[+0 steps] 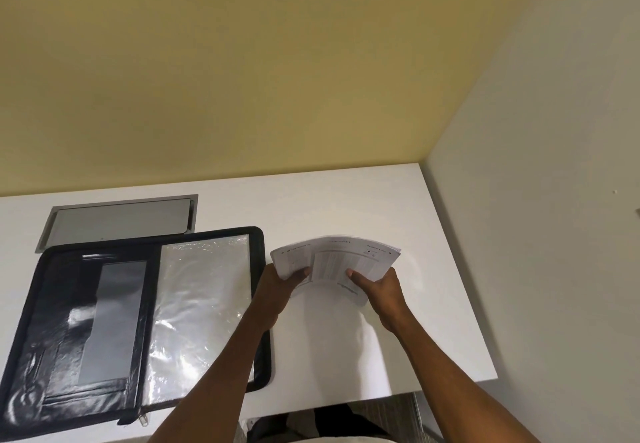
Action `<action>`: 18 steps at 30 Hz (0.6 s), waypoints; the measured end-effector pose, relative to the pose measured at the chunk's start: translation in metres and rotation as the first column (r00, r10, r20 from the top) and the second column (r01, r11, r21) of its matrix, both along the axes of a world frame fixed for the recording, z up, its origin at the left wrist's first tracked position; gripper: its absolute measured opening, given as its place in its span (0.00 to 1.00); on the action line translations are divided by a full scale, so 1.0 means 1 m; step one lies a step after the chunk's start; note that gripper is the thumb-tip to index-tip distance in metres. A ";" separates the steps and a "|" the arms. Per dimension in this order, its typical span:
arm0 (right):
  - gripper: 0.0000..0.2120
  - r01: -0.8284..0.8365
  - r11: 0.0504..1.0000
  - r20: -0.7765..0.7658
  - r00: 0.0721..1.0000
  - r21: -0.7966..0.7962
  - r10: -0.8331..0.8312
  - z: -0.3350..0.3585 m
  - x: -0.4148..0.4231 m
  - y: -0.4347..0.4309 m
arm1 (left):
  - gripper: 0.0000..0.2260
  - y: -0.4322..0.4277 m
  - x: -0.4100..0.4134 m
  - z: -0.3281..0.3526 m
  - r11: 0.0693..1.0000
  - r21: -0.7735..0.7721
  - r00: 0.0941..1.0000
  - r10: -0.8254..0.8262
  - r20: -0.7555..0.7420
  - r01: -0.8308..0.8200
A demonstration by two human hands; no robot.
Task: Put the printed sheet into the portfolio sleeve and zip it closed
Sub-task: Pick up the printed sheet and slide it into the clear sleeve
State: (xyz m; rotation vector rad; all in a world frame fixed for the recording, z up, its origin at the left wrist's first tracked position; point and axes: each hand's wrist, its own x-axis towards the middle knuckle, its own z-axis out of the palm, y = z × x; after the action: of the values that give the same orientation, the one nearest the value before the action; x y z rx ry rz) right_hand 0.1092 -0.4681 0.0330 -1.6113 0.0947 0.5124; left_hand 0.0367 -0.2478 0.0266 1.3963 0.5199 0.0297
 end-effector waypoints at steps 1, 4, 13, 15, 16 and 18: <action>0.13 -0.010 1.000 0.001 1.000 -0.002 0.010 0.000 -0.001 -0.001 | 0.16 -0.001 -0.001 -0.001 1.000 0.012 1.000 -0.007 -0.006 0.007; 0.14 -0.021 1.000 -0.003 1.000 -0.020 0.021 0.001 -0.002 -0.002 | 0.17 -0.002 -0.002 -0.002 0.999 0.048 1.000 -0.018 0.002 0.018; 0.13 -0.071 0.996 -0.031 0.997 -0.057 0.069 -0.002 0.001 -0.002 | 0.16 -0.004 -0.009 -0.022 0.997 0.056 0.998 -0.056 -0.031 0.057; 0.14 -0.099 0.992 -0.028 0.995 -0.082 0.097 -0.001 0.005 -0.003 | 0.16 -0.004 -0.008 -0.023 0.996 0.068 0.997 -0.061 -0.056 0.065; 0.15 -0.119 0.988 -0.025 0.993 -0.095 0.117 0.000 0.006 -0.003 | 0.16 -0.004 -0.007 -0.024 0.996 0.070 0.996 -0.056 -0.069 0.060; 0.16 -0.154 0.980 -0.016 0.988 -0.124 0.153 0.002 0.007 -0.003 | 0.15 -0.004 -0.005 -0.024 0.996 0.076 0.995 -0.045 -0.088 0.052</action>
State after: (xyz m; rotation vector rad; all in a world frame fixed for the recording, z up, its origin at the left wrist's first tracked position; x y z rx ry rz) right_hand 0.1165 -0.4710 0.0347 -1.7481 0.0068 0.6414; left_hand 0.0314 -0.2516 0.0027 1.4911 0.5611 -0.0507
